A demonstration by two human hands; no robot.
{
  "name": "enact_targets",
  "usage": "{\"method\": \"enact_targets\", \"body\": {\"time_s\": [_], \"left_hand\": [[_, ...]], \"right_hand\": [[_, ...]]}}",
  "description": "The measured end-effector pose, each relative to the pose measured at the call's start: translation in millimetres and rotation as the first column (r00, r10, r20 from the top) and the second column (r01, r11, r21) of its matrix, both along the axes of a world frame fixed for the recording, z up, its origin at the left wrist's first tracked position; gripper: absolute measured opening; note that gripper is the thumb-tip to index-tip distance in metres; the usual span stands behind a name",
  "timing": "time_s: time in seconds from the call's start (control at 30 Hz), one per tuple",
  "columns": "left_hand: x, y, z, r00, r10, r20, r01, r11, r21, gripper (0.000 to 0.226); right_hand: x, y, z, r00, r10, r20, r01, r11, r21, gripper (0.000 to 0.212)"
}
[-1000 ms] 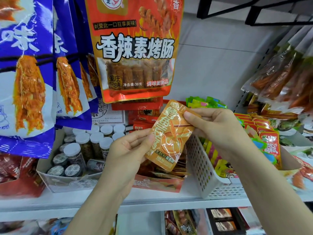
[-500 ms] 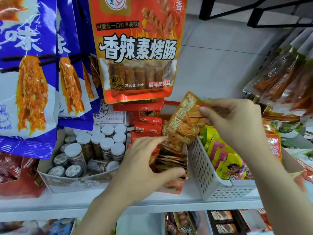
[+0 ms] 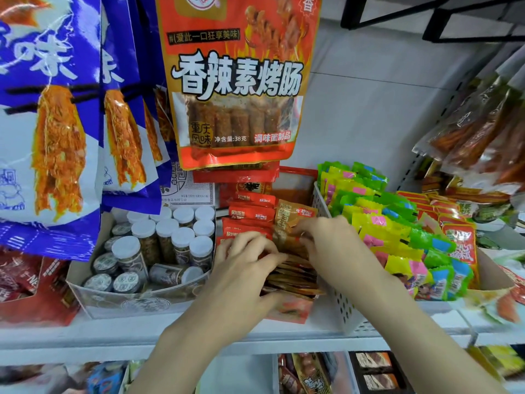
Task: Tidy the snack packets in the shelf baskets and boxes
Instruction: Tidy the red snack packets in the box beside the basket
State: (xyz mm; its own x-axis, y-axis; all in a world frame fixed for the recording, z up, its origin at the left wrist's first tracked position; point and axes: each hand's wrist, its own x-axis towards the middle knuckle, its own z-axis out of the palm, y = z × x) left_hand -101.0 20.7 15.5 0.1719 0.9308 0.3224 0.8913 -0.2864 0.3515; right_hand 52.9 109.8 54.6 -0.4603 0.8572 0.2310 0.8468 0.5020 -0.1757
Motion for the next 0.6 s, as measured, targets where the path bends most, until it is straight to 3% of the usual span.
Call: {"method": "enact_targets", "body": {"time_s": [0.2, 0.33, 0.4, 0.53, 0.6], "left_hand": [[-2, 1, -2, 0.999, -0.012, 0.032, 0.013, 0.999, -0.031, 0.051], [-5, 4, -3, 0.999, -0.034, 0.030, 0.036, 0.997, -0.065, 0.060], [-6, 4, -4, 0.998, -0.037, 0.046, 0.038, 0.998, -0.040, 0.061], [-6, 5, -5, 0.996, -0.045, 0.079, 0.046, 0.999, -0.003, 0.062], [-8, 4, -7, 0.996, -0.059, 0.065, 0.059, 0.998, 0.012, 0.063]], "right_hand": [[6, 7, -1, 0.997, 0.046, 0.057, -0.037, 0.989, -0.144, 0.037], [5, 0, 14, 0.971, 0.154, 0.182, -0.098, 0.954, -0.283, 0.039], [5, -3, 27, 0.979, 0.136, 0.154, -0.075, 0.935, -0.347, 0.033], [-6, 9, 35, 0.999, -0.040, -0.033, 0.039, 0.999, -0.036, 0.040], [-14, 17, 28, 0.998, -0.060, -0.011, 0.060, 0.998, -0.017, 0.047]]}}
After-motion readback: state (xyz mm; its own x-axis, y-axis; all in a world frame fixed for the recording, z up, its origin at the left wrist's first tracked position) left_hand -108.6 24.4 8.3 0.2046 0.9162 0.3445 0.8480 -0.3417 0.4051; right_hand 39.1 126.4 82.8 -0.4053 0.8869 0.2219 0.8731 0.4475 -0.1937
